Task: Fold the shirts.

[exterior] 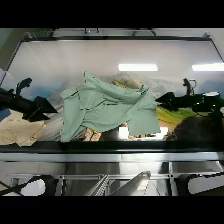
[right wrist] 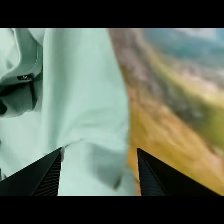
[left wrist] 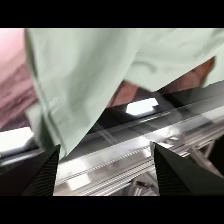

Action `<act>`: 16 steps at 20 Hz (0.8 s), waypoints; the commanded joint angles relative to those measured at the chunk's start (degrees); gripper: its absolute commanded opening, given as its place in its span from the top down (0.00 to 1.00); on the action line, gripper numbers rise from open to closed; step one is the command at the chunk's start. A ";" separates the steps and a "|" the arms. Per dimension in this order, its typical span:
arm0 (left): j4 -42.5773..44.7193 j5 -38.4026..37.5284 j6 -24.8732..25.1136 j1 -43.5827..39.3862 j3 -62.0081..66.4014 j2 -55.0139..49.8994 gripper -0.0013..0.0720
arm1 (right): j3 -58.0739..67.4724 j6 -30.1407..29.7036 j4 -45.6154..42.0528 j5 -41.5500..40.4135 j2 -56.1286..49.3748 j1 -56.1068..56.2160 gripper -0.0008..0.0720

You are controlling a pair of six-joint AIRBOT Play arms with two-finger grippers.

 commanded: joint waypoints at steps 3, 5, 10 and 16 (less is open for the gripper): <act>11.32 3.08 -3.87 0.28 -12.52 7.56 0.14 | 5.57 2.21 0.35 0.39 -5.18 6.38 0.52; 11.50 3.74 -3.87 0.17 -16.48 8.22 0.14 | 6.16 1.84 1.92 0.48 -5.31 6.82 0.92; 11.37 12.55 -3.54 -6.47 -23.52 8.17 0.14 | 6.36 1.77 2.27 0.52 -5.31 6.82 0.97; 5.73 22.71 1.60 -14.16 -24.04 7.06 0.43 | 6.36 2.21 2.29 0.98 -5.31 6.80 0.97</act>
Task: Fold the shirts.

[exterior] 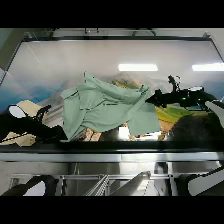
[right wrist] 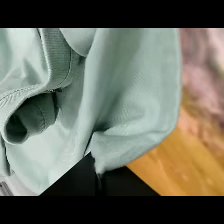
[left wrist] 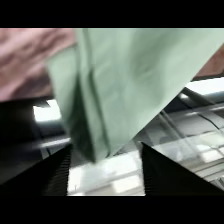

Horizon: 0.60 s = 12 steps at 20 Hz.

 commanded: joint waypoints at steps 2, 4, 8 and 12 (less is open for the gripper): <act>-3.37 5.35 2.51 -3.08 -0.59 -2.84 0.68 | 0.07 0.31 0.57 2.49 0.00 -0.24 0.97; -5.62 2.01 6.43 -2.82 -0.17 -4.28 0.96 | 0.07 0.31 1.25 5.79 0.87 -1.46 0.97; -27.69 -8.17 18.84 3.61 5.53 -1.29 0.96 | 0.07 0.31 1.86 14.86 7.34 -7.06 0.97; -51.74 -17.57 20.28 15.82 15.85 7.26 0.96 | 0.07 -1.95 10.69 25.35 21.33 -14.16 0.97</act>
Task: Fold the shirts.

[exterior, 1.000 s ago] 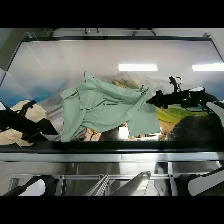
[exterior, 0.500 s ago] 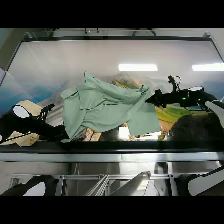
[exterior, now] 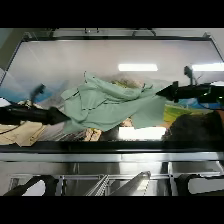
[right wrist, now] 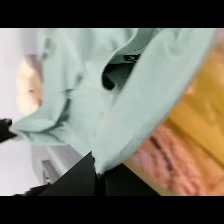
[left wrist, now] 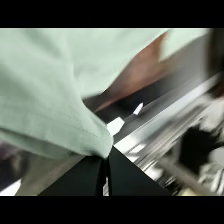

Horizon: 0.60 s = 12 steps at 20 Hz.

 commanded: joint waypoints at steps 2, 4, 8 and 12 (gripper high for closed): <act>-29.81 -10.43 1.90 13.38 11.52 9.29 0.96 | 0.07 -4.24 18.18 9.97 17.73 -7.65 0.97; -36.54 -10.34 1.18 18.18 16.41 12.66 0.96 | 0.07 -5.64 29.29 9.07 26.47 -10.36 0.97; -52.11 -13.22 1.55 24.57 24.90 15.43 0.96 | 0.07 -10.40 37.92 -3.69 45.24 -16.61 0.97; -66.45 -14.64 5.70 29.73 33.59 14.78 0.96 | 0.07 -15.76 34.42 -22.43 60.22 -21.94 0.97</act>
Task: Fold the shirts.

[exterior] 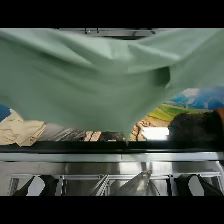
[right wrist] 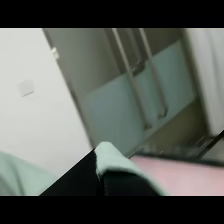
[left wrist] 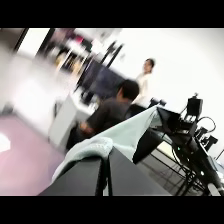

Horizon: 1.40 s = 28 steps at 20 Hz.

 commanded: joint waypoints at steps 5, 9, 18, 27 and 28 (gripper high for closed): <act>-11.45 -2.51 -1.64 4.48 7.82 -4.11 0.96 | 0.07 -12.59 0.20 -20.98 17.90 -3.28 0.97; 2.29 4.52 -5.49 1.53 3.45 -10.03 0.96 | 0.04 -8.07 -6.49 -17.92 12.28 -3.13 0.97; 13.99 13.00 -0.22 -21.27 -1.73 -44.94 0.96 | -1.36 -10.08 -11.85 -6.91 -31.17 17.90 0.97; 13.44 15.96 -4.68 -23.74 25.55 -75.45 0.96 | -1.22 -23.02 6.36 -14.71 -59.28 21.40 0.97; 13.44 16.15 -4.94 -23.74 27.56 -76.35 0.96 | -1.22 -22.86 6.32 -14.80 -59.84 21.29 0.88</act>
